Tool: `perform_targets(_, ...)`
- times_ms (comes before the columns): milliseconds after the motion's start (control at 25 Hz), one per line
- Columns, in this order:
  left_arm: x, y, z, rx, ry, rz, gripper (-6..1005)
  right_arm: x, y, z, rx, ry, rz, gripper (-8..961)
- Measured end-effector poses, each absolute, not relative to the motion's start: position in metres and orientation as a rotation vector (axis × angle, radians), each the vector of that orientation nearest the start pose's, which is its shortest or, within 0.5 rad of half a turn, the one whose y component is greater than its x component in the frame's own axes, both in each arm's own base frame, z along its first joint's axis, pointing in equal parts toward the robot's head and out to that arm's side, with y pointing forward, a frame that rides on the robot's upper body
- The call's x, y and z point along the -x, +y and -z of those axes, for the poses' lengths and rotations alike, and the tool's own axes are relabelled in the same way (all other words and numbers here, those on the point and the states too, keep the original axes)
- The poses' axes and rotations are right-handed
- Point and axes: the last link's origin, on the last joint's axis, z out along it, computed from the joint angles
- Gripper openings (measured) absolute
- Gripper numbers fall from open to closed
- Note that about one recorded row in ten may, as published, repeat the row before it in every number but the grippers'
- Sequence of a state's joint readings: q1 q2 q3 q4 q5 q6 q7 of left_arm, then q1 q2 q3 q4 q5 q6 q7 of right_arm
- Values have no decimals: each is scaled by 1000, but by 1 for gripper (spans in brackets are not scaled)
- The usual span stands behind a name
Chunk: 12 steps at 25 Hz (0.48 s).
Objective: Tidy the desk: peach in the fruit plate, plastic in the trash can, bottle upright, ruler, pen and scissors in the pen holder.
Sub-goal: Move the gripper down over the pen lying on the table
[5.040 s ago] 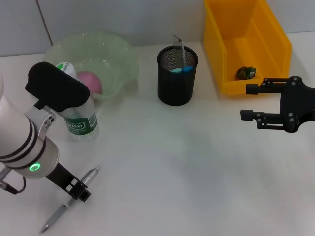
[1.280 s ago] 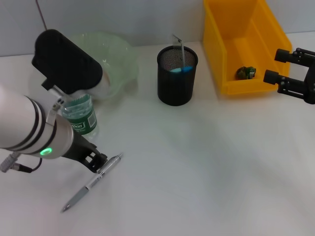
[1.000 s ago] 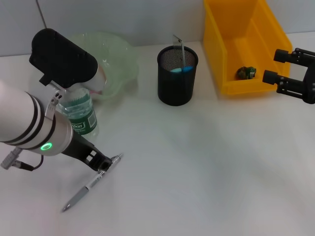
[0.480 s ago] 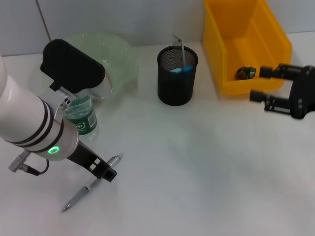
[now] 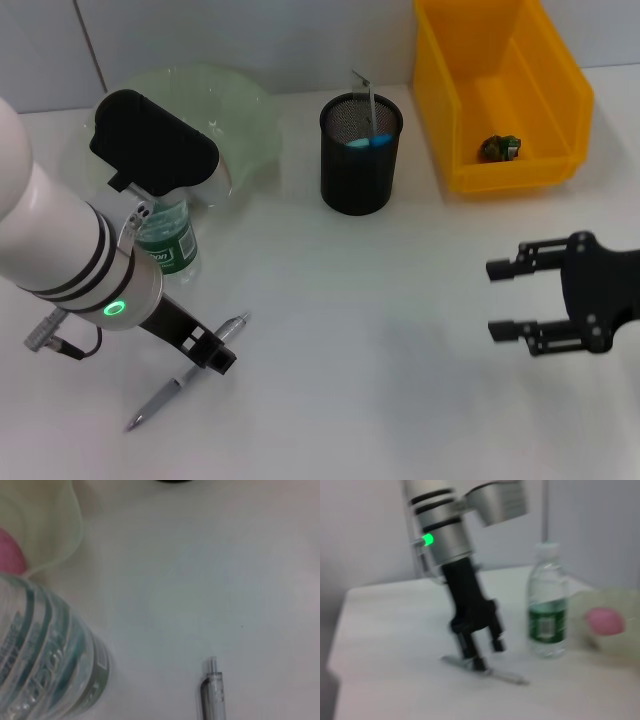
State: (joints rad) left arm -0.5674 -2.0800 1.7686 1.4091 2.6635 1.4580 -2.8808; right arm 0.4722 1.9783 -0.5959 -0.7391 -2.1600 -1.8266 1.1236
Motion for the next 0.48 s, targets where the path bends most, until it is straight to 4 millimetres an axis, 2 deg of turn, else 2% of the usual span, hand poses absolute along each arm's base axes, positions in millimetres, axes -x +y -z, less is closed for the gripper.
perform_targets(200, 167, 326, 57, 2524, -894, -666, 658, -289, 292, -50, 2981, 212, -491, 684)
perform_targets(480, 163, 329, 57, 2528, -875, -663, 657, -295, 296, -57, 2916, 221, -454, 685)
